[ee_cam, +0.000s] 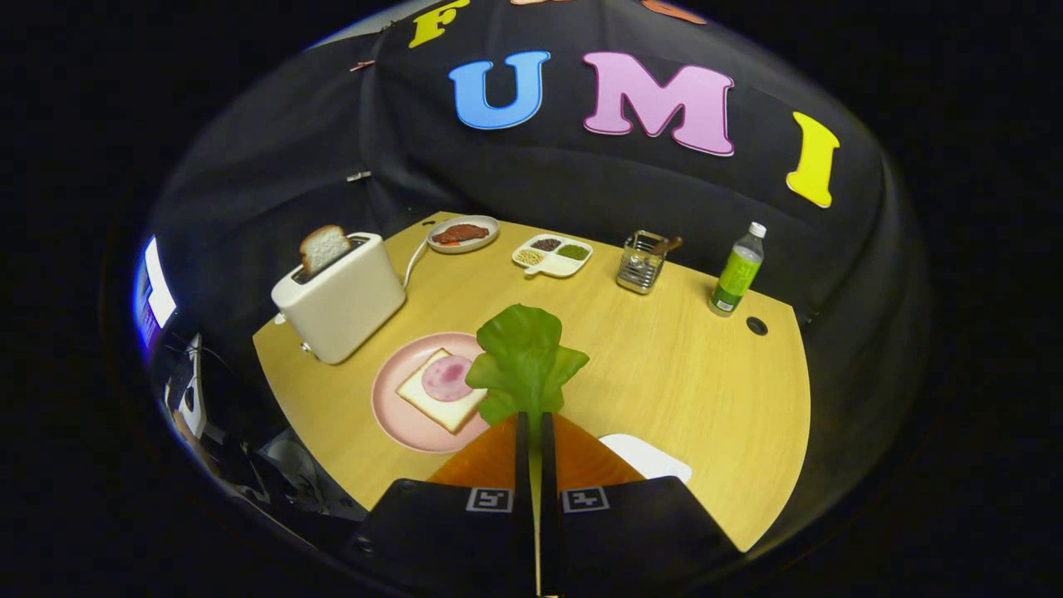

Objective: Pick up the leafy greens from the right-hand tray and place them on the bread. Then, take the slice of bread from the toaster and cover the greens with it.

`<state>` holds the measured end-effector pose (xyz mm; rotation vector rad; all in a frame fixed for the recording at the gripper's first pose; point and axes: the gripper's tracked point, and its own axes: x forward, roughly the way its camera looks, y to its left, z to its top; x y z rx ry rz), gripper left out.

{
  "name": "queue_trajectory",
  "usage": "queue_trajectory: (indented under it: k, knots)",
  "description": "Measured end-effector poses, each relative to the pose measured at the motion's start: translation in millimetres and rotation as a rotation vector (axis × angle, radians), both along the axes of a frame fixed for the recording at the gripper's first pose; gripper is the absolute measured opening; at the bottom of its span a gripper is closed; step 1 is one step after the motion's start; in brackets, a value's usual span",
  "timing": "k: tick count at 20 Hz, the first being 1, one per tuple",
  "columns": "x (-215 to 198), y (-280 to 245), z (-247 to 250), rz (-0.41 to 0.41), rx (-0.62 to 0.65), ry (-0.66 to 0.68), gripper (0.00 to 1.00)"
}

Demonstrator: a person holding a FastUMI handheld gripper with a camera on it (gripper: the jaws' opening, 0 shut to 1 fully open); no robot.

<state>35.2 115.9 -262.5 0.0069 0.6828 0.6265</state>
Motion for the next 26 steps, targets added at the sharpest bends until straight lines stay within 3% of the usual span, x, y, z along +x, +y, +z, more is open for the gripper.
queue_trajectory:
  k: [7, 13, 26]
  knots:
    - [-0.6, 84.3, 19.6, 0.074, 0.028, -0.008, 0.07]
    - [8.6, 138.2, -7.8, 0.12, 0.002, 0.049, 0.07]
    - [26.0, 152.5, -83.8, 0.124, -0.142, 0.167, 0.08]
